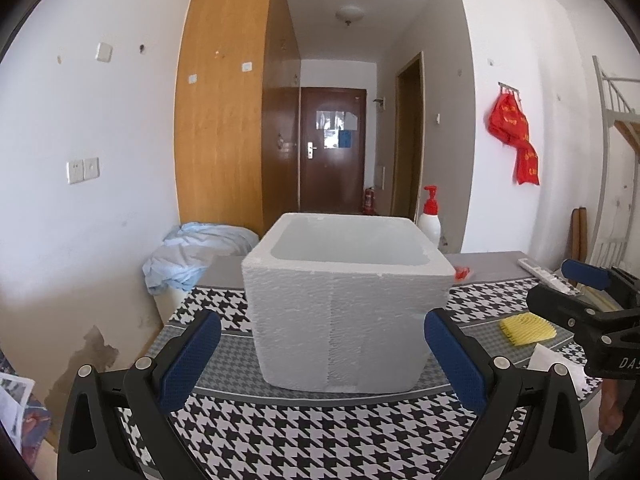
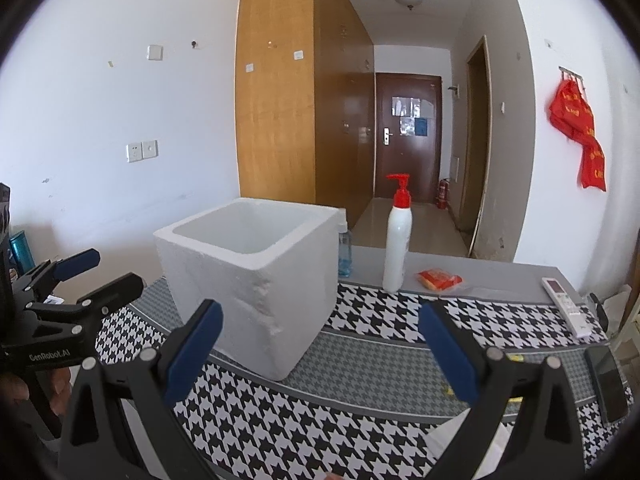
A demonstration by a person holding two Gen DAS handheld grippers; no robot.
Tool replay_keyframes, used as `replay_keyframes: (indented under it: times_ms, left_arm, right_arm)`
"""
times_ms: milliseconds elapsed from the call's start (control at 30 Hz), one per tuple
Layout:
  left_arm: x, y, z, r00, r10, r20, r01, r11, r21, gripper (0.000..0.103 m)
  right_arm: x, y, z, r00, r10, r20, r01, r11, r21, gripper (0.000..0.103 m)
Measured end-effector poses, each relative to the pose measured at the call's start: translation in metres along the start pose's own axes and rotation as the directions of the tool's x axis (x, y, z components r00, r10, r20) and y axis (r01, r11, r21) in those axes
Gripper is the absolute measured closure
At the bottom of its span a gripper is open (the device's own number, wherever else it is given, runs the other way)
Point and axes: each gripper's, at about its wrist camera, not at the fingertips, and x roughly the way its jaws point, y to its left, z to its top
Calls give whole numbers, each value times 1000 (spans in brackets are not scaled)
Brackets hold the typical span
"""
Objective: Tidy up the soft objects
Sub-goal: 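Move both tools back over the table toward the white tissue and yellow net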
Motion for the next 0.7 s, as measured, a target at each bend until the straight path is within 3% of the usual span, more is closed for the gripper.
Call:
replay_keyframes:
  times_ms: [700]
  left_arm:
    - [12,-25,-8,998,-66,-11,66,998,10,1]
  right_arm:
    - [-18,-27,-24,999,-49,11,48,998,33,2]
